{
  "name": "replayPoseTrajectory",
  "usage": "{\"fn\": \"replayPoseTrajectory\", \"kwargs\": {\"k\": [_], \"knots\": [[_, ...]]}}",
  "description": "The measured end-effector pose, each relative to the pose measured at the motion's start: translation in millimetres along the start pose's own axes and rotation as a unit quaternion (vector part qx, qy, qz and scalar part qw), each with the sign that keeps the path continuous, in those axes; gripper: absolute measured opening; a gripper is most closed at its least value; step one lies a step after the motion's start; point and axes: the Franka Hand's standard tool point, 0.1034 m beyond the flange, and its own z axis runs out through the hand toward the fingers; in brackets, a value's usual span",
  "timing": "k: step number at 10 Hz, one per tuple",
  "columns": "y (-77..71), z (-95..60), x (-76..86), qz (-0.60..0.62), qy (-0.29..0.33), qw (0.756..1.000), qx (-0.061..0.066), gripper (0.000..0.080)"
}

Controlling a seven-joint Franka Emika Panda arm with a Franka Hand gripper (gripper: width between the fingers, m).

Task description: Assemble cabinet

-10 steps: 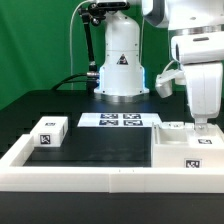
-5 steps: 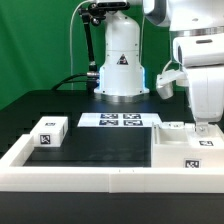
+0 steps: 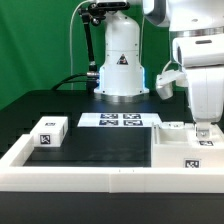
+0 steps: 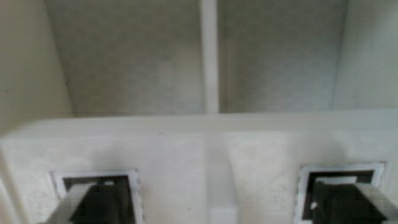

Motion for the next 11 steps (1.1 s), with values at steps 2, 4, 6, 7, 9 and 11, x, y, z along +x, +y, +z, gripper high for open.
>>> {"fn": "replayPoseTrajectory", "kwargs": {"k": [2, 4, 6, 7, 9, 11], "knots": [[0.0, 0.0, 0.0, 0.000, 0.000, 1.000, 0.000, 0.0760], [-0.1, 0.1, 0.0, 0.000, 0.000, 1.000, 0.000, 0.0798], [-0.1, 0.1, -0.1, 0.000, 0.000, 1.000, 0.000, 0.0798], [-0.1, 0.1, -0.1, 0.000, 0.000, 1.000, 0.000, 0.0797], [-0.1, 0.1, -0.1, 0.000, 0.000, 1.000, 0.000, 0.0797], [-0.1, 0.1, -0.1, 0.000, 0.000, 1.000, 0.000, 0.0797]]}}
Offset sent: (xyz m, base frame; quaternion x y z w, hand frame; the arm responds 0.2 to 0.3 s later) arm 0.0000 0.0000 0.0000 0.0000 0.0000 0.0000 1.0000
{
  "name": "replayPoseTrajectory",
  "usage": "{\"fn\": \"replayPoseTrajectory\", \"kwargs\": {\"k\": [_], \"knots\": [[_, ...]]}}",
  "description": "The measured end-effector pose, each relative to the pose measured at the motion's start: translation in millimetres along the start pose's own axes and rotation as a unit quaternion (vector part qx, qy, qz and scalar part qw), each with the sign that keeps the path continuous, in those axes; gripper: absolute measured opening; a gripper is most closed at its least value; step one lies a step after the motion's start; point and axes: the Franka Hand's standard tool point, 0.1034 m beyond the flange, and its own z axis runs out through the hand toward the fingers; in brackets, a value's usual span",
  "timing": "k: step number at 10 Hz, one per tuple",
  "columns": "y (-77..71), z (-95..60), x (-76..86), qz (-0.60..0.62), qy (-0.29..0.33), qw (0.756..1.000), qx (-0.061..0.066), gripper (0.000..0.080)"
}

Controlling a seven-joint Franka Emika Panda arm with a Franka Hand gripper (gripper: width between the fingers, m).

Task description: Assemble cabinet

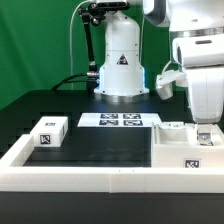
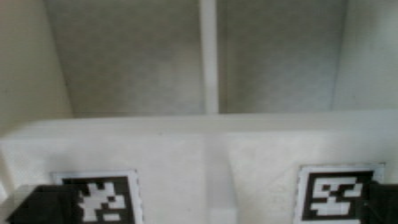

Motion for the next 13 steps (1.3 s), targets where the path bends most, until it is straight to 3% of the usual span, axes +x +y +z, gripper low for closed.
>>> {"fn": "replayPoseTrajectory", "kwargs": {"k": [1, 2, 5, 7, 11, 12, 13], "knots": [[0.3, -1.2, 0.2, 0.000, 0.000, 1.000, -0.001, 0.0797], [-2.4, -14.4, -0.5, 0.003, -0.004, 1.000, -0.006, 0.0797], [-28.1, -34.8, -8.6, -0.002, -0.016, 1.000, -0.012, 0.0797], [-48.7, -30.0, -14.3, -0.004, -0.018, 1.000, -0.013, 0.0797], [-47.4, -28.9, -14.3, -0.003, -0.018, 1.000, -0.012, 0.0797], [-47.5, -28.6, -14.3, -0.003, -0.016, 1.000, -0.015, 0.0797], [-53.6, -25.4, -15.6, -0.004, -0.010, 0.999, -0.031, 0.0797]]}}
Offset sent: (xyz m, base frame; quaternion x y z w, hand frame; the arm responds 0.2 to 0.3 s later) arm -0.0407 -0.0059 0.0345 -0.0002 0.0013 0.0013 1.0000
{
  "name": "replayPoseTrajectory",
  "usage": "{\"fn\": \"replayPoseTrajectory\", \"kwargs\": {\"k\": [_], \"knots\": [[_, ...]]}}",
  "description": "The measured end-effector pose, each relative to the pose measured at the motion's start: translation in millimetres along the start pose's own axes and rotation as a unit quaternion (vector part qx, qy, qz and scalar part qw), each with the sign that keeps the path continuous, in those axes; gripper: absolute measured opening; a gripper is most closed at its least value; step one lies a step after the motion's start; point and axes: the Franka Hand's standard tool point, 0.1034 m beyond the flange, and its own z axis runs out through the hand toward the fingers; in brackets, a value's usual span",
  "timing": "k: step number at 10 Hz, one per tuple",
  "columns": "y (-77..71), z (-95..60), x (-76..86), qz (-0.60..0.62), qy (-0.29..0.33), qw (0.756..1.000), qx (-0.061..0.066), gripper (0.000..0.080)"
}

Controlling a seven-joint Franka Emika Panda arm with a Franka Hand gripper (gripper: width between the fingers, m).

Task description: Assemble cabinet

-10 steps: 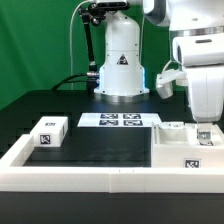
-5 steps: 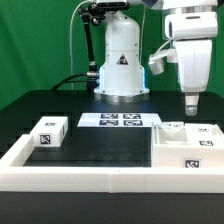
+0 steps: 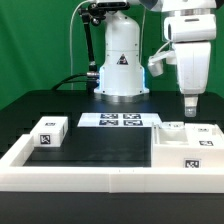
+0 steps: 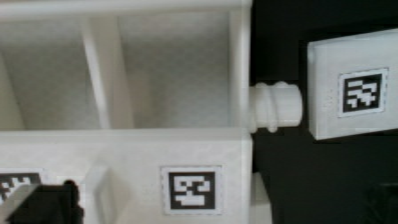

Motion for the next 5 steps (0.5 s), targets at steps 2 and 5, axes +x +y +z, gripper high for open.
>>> {"fn": "replayPoseTrajectory", "kwargs": {"k": [2, 5], "knots": [[-27.8, 5.3, -7.5, -0.002, -0.006, 1.000, 0.011, 0.0797], [-56.1, 14.6, -15.2, 0.005, -0.012, 1.000, 0.028, 0.0797]]}}
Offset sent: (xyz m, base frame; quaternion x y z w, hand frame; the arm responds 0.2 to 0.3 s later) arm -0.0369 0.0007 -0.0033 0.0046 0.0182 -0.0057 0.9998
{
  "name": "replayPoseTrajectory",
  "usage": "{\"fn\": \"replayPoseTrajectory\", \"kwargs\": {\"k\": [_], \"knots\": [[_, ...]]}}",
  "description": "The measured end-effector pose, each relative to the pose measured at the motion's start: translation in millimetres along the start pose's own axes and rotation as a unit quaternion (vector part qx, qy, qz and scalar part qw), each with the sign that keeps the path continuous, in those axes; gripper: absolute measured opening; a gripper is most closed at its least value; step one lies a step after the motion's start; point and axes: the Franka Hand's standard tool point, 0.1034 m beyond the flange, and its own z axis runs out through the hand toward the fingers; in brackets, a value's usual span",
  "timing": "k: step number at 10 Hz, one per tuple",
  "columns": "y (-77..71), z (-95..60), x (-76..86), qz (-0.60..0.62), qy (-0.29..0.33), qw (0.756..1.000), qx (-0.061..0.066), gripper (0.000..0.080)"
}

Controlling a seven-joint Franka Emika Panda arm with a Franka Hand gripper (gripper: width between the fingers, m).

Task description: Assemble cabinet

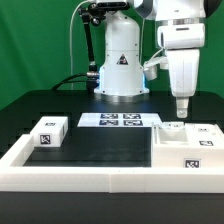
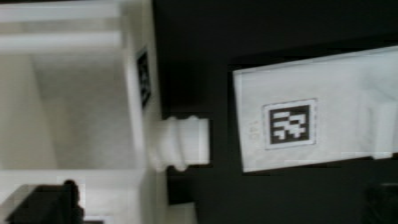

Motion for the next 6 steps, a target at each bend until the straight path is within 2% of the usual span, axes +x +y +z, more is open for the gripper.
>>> {"fn": "replayPoseTrajectory", "kwargs": {"k": [2, 4, 5, 6], "knots": [[3.7, -0.7, 0.6, 0.001, 0.001, 1.000, -0.002, 0.0797], [0.9, 0.9, 0.0, 0.001, 0.000, 1.000, 0.000, 0.0797], [-13.4, 7.1, 0.2, 0.003, 0.001, 1.000, 0.005, 0.0797], [-20.9, 10.6, -0.4, 0.000, -0.001, 1.000, 0.011, 0.0797]]}}
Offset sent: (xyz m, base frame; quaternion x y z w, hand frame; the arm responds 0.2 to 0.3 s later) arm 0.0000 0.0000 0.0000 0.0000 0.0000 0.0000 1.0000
